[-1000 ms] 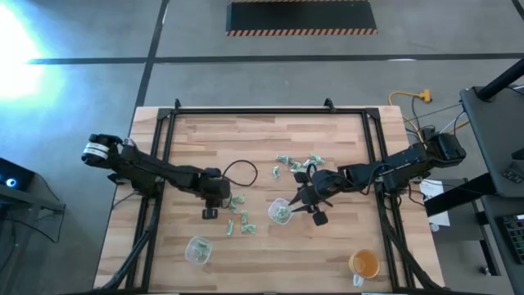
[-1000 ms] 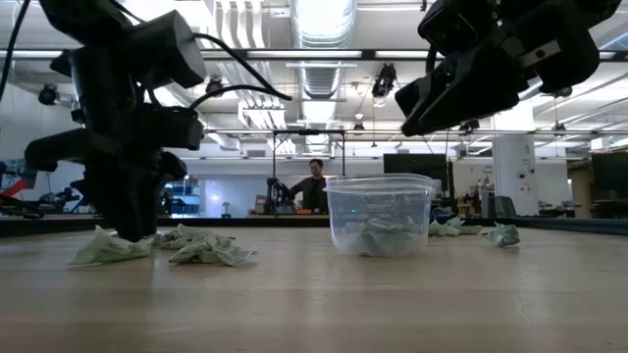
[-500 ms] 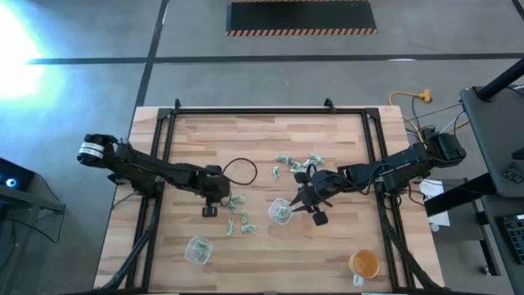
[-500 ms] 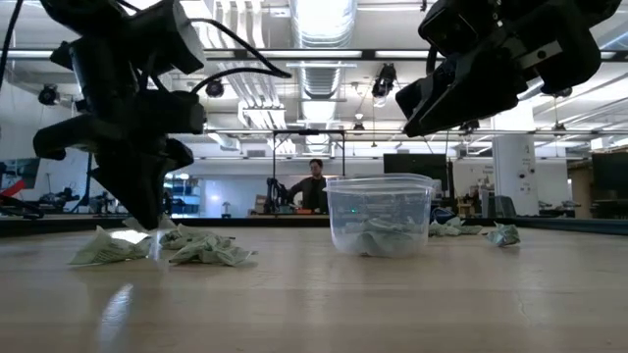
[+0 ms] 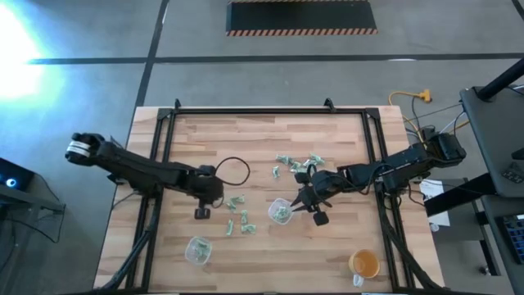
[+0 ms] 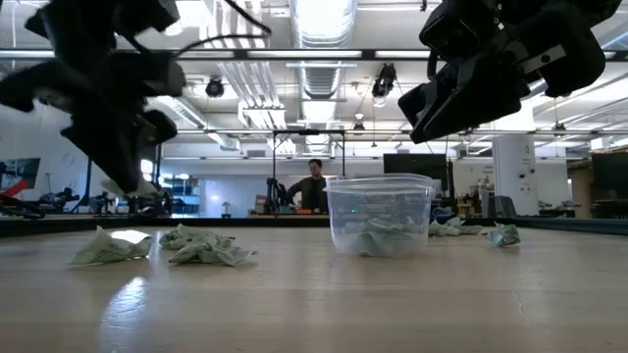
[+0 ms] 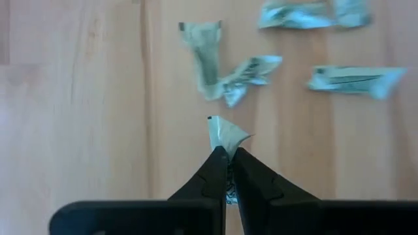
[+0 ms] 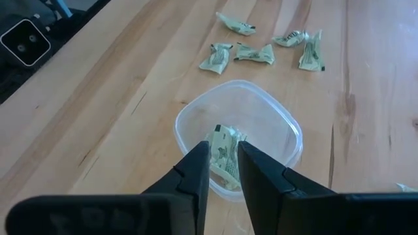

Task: Pick and place items into bin
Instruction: Put the light green packet into the bottom transparent bin

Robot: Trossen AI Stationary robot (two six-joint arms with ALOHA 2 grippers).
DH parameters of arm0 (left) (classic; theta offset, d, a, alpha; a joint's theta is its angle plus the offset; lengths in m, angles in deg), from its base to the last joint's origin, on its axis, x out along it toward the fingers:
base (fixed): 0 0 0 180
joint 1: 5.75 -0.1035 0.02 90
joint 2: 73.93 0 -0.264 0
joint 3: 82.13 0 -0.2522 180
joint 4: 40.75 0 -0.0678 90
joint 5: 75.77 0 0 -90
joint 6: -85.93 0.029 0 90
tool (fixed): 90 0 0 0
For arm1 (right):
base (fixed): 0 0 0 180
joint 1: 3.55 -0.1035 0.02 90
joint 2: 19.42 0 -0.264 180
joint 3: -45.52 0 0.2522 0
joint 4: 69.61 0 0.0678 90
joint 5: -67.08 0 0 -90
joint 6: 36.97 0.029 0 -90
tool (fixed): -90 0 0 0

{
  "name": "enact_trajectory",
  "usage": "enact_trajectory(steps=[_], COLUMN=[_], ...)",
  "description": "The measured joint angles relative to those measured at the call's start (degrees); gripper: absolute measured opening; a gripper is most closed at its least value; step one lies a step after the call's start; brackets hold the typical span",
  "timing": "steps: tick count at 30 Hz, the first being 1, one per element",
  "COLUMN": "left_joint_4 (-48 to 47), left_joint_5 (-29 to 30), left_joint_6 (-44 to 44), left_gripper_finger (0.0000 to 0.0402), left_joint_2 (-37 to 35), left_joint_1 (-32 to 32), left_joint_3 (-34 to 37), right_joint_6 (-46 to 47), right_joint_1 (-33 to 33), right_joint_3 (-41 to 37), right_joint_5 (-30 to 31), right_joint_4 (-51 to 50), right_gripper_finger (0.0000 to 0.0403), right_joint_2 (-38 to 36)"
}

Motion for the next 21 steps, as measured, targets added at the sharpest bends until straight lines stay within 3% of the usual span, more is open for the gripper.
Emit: enact_trajectory(steps=[12, 21], left_joint_4=[-1.4, -1.3], left_joint_5=[-0.2, -0.5], left_joint_6=[-8.0, -16.8], left_gripper_finger=[0.0002, 0.0002], left_joint_2=[-10.5, -11.6], left_joint_1=[12.9, 21.0], left_joint_3=[0.0, 0.0], right_joint_6=[0.2, 0.2], right_joint_1=[0.0, 0.0], right_joint_3=[0.0, 0.0], right_joint_5=[0.0, 0.0], right_joint_4=[-0.9, -1.2], right_gripper_finger=[0.0068, 0.0068], right_joint_2=[0.0, 0.0])
